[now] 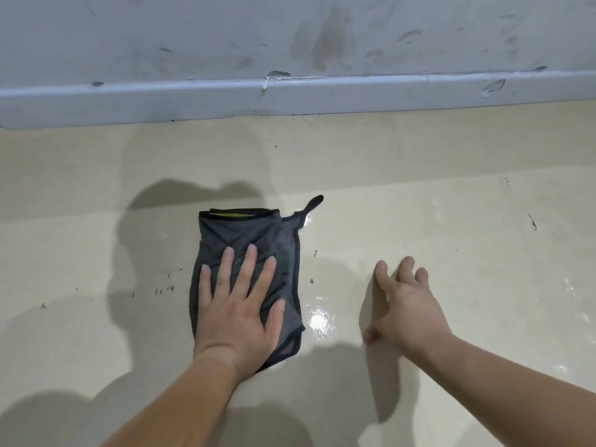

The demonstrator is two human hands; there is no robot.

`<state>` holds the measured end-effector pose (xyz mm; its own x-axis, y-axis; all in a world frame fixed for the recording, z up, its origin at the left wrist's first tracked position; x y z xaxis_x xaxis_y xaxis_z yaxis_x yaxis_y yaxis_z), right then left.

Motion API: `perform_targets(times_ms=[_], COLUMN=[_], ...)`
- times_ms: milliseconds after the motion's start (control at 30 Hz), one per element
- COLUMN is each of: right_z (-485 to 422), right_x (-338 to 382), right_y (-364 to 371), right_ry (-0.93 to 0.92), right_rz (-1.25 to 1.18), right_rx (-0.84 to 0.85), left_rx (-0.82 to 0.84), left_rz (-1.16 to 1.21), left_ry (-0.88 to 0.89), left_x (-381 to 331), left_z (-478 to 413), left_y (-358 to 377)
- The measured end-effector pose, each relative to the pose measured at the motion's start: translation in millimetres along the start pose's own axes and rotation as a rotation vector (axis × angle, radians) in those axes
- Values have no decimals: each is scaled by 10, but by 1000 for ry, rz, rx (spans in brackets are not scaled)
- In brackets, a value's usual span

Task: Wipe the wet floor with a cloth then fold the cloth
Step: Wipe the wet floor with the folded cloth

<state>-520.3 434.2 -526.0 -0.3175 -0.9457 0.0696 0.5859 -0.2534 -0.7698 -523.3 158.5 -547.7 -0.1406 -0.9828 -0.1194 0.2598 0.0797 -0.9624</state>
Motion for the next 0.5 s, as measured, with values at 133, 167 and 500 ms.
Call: perform_targets(times_ms=[133, 167, 500], right_z=[6, 7, 59], right_x=[15, 32, -8], right_y=[-28, -31, -59], right_ry=[28, 32, -125], right_rz=[25, 54, 141], right_rx=[49, 65, 188], left_rx=[5, -6, -59], left_rz=[-10, -6, -11], left_ry=[14, 9, -94], left_x=[-12, -6, -12], left_z=[-4, -7, 22], left_y=[8, 11, 49])
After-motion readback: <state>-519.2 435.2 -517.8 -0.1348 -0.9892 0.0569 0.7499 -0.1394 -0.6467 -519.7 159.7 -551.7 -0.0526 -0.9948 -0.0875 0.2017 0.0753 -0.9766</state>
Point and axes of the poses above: each hand's wrist, its own z-axis away from the middle knuckle, its own y-axis out of the palm, x = y × z, the point moved 8 cm from there along -z, towards the middle knuckle
